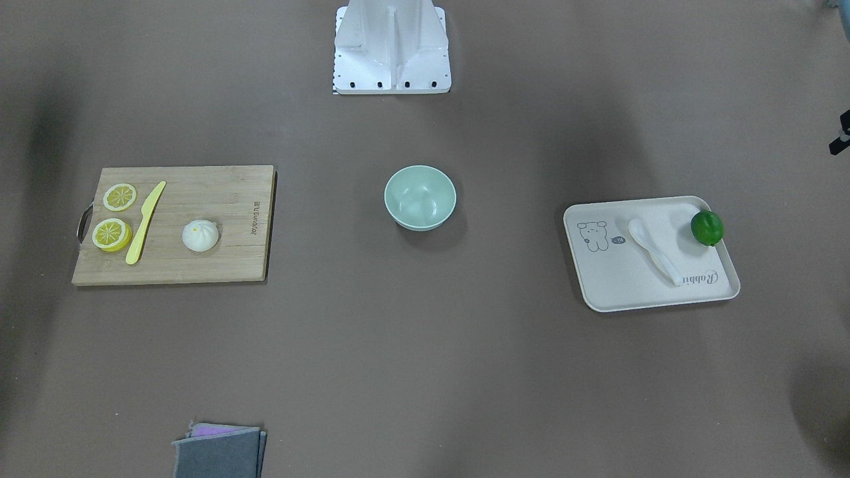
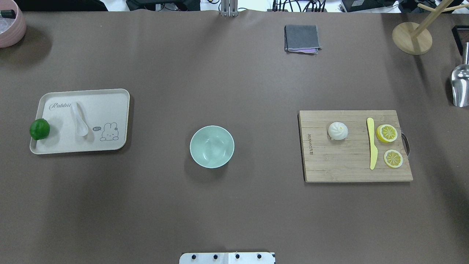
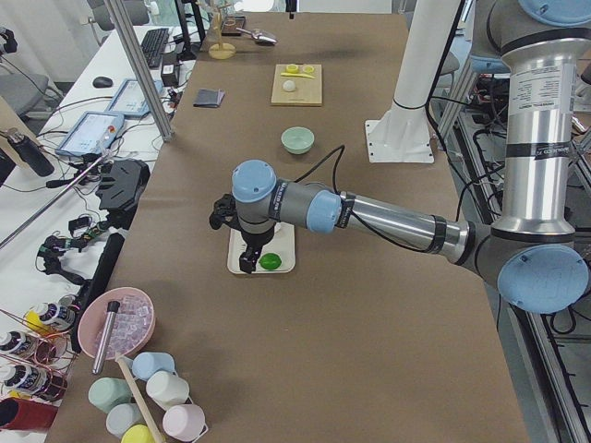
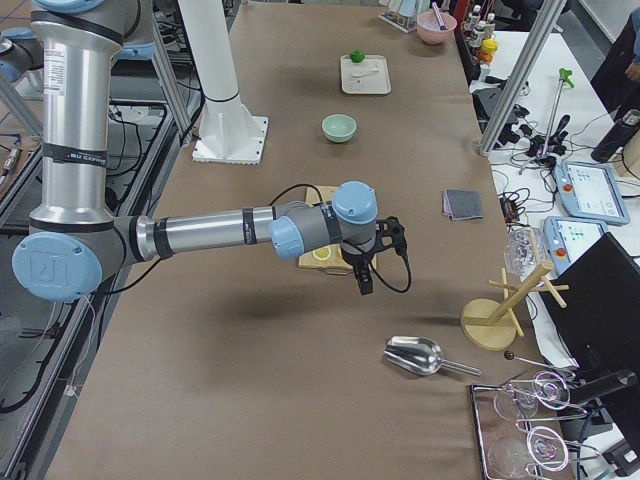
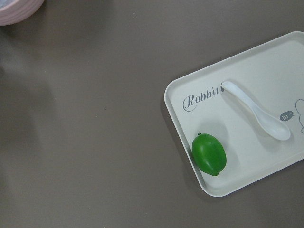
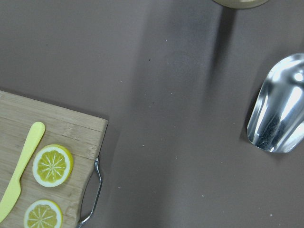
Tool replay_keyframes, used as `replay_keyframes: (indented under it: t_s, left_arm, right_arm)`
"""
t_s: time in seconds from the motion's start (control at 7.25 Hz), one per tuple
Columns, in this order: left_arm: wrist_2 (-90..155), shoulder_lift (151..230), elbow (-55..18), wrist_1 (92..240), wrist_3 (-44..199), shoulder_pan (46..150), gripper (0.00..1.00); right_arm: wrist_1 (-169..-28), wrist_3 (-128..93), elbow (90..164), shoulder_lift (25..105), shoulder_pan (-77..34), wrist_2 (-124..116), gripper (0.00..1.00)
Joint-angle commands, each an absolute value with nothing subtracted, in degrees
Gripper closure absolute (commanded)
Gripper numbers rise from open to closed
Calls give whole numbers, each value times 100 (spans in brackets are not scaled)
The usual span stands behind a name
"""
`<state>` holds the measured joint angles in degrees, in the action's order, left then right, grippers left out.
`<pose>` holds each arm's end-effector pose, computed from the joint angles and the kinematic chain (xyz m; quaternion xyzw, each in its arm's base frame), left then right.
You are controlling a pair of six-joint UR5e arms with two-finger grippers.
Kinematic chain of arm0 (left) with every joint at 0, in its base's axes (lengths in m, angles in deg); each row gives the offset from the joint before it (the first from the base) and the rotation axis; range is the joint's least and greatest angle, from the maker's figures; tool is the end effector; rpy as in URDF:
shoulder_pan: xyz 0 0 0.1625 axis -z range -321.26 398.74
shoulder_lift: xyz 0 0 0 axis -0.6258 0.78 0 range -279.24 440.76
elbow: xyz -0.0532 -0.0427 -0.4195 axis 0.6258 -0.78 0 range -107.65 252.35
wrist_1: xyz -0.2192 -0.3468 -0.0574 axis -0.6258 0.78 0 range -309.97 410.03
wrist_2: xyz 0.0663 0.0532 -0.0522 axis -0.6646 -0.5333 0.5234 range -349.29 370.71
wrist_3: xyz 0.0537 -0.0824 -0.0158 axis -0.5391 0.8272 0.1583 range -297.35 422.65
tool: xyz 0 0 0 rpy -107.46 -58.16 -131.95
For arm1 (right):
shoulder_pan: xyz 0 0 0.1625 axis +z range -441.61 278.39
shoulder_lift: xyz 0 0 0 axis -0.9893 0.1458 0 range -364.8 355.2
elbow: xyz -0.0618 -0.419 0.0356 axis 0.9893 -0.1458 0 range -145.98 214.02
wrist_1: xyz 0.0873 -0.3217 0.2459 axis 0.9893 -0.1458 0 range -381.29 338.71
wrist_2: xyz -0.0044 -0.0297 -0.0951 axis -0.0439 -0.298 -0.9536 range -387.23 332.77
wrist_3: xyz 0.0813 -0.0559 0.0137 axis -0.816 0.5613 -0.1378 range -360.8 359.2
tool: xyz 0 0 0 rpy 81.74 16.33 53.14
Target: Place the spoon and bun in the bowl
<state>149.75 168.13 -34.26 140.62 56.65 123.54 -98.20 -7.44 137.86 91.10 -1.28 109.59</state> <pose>-0.0149 -0.4774 0.5305 0.1182 0.4109 0.1405 0.8930 -0.0179 -0.4659 0.5590 0.1104 -0.4105 -0.0963 0.9000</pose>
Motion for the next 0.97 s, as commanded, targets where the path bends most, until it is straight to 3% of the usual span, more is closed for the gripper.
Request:
replay_keyframes:
  t_s: [0.0, 0.14, 0.41, 0.83]
  left_arm:
    - [14993, 17073, -3497, 14126, 5965, 12338, 4]
    - [14993, 17128, -3479, 14135, 5984, 12295, 7]
    - [15212, 17382, -3305, 14152, 6646, 12268, 2]
    - [14663, 18251, -3110, 14152, 8276, 11006, 2]
  right_arm:
    - [-9802, -801, 13826, 9082, -207, 11171, 1]
    - [-9802, -993, 13948, 9047, -407, 11129, 1]
    - [-9802, -2079, 14308, 8768, -1082, 11111, 2]
    - [-9811, -3005, 14362, 8205, -1901, 10858, 2]
